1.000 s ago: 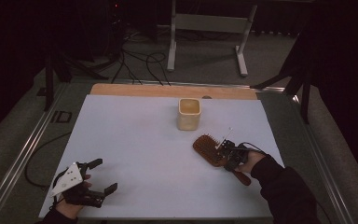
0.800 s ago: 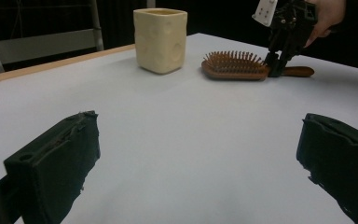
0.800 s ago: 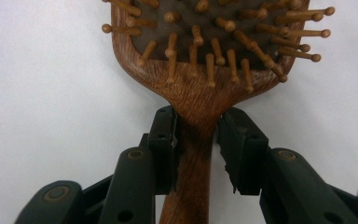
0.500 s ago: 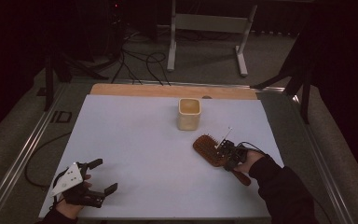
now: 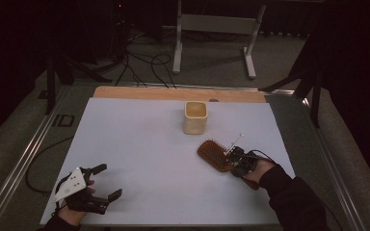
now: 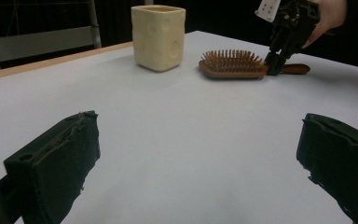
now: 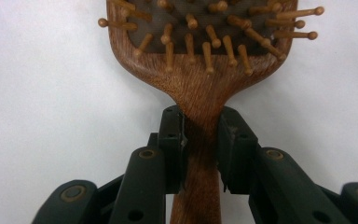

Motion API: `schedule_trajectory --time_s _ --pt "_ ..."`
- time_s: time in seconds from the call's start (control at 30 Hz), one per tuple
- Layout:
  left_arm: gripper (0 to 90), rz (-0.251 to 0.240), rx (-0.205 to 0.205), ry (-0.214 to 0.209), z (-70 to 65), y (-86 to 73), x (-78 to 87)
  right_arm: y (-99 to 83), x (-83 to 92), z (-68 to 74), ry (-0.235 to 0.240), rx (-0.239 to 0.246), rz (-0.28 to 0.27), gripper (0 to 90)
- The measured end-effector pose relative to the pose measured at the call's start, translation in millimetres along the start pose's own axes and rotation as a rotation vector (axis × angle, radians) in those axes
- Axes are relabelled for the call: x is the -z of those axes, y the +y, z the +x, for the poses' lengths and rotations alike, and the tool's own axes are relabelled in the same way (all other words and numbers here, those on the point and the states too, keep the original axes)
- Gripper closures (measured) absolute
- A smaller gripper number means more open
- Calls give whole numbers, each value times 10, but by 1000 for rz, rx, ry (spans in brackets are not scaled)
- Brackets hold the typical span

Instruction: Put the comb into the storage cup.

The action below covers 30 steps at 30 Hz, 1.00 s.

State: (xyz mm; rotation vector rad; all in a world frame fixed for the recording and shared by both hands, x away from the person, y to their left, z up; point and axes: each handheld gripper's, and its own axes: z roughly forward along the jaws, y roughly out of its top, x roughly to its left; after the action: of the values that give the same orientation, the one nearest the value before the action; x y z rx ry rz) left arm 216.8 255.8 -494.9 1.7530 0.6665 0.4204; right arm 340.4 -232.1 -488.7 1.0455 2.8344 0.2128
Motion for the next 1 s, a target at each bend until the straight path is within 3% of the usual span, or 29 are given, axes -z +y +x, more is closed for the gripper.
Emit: schedule_trajectory --time_s 0.2,0.53,0.77,1.0 --pt "1 1 0 0 0 2 -2 -76 7 0 -4 -17 -63 735" --pt "1 -2 3 1 7 1 2 -96 19 17 -10 -38 -119 735" --pt "1 -1 3 0 6 0 0 -80 112 107 -4 -47 -204 735" --pt "1 -1 2 0 6 1 1 -84 216 208 3 -63 -329 734"
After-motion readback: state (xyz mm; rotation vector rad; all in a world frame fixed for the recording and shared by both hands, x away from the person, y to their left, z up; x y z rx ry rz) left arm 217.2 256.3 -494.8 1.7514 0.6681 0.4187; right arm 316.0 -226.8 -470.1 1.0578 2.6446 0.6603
